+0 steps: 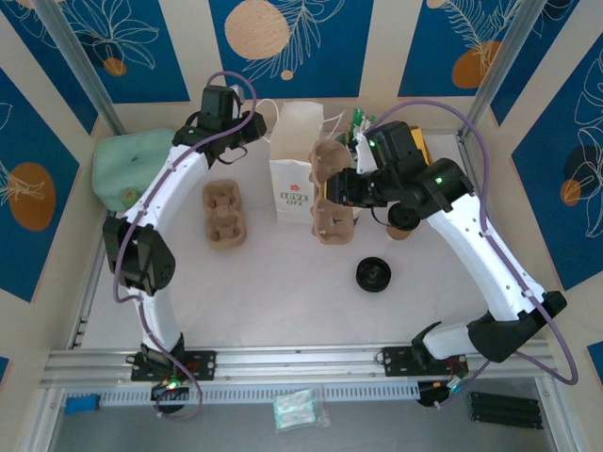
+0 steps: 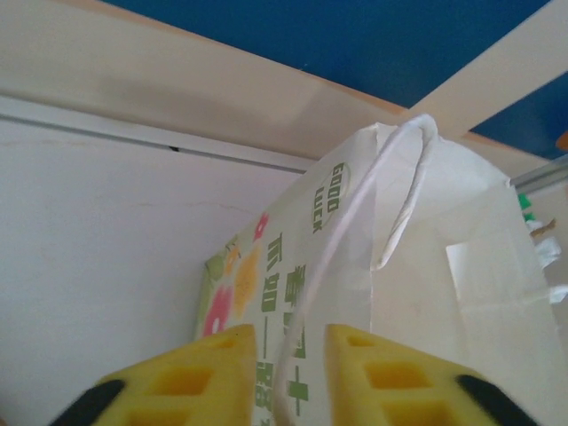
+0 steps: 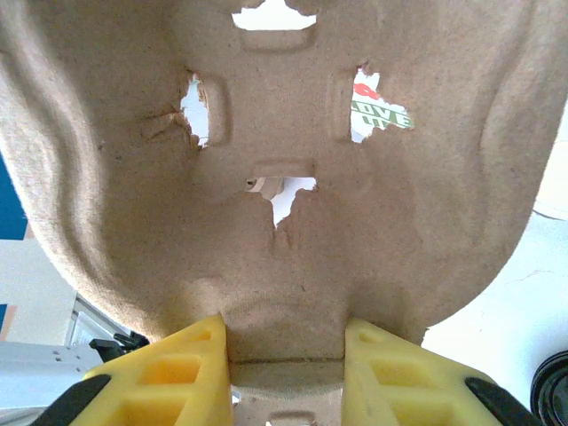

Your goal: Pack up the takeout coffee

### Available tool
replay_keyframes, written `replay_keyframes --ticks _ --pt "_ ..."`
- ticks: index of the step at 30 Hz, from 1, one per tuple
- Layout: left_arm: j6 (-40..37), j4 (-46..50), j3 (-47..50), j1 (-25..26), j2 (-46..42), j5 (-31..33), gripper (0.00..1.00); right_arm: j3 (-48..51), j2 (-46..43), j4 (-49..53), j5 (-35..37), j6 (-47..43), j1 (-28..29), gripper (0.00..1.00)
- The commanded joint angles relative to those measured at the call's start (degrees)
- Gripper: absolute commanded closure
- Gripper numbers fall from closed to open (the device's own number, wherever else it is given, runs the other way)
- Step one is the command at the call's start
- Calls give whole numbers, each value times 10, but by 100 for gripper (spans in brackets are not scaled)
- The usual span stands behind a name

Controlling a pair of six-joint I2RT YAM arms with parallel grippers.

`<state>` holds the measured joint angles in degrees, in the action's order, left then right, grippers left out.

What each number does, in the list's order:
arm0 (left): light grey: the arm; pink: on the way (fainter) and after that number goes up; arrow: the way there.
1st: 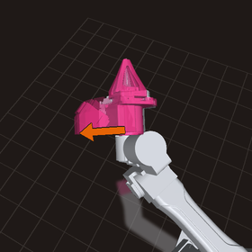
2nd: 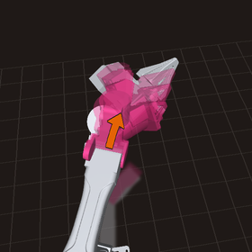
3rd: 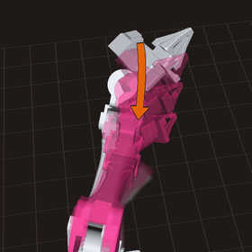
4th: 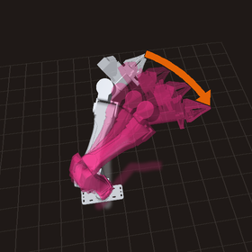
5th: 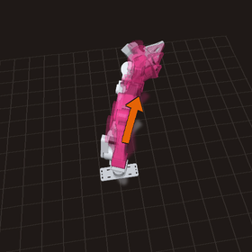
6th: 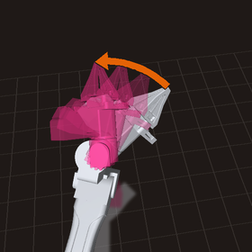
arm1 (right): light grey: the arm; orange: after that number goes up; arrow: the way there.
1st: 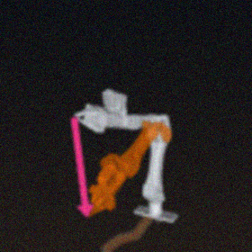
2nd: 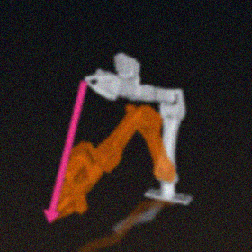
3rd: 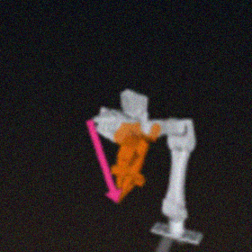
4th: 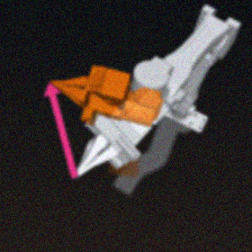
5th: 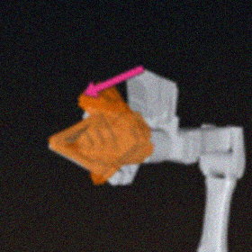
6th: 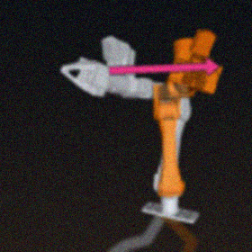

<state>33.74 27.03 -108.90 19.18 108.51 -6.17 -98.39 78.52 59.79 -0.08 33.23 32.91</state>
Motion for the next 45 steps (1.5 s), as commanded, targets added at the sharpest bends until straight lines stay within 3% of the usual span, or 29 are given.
replay_keyframes --ticks 1,5,15,22,33,45 --pt "4 -12 5 -4 -11 -17 82 -25 -14 4 -21 2 -5 71" --pt "19 -28 48 -5 -42 -28 88 -32 -13 -4 -27 8 -7 71" --pt "125 -128 211 -3 -140 -78 88 -69 11 -22 -33 15 -10 71" --pt "183 -174 303 16 -217 -76 86 -110 47 -29 -47 18 -8 71" --pt "261 -223 441 84 -332 -3 85 -190 115 -25 -54 16 2 71" --pt "294 -216 492 157 -419 73 84 -271 188 2 -33 -9 18 71"
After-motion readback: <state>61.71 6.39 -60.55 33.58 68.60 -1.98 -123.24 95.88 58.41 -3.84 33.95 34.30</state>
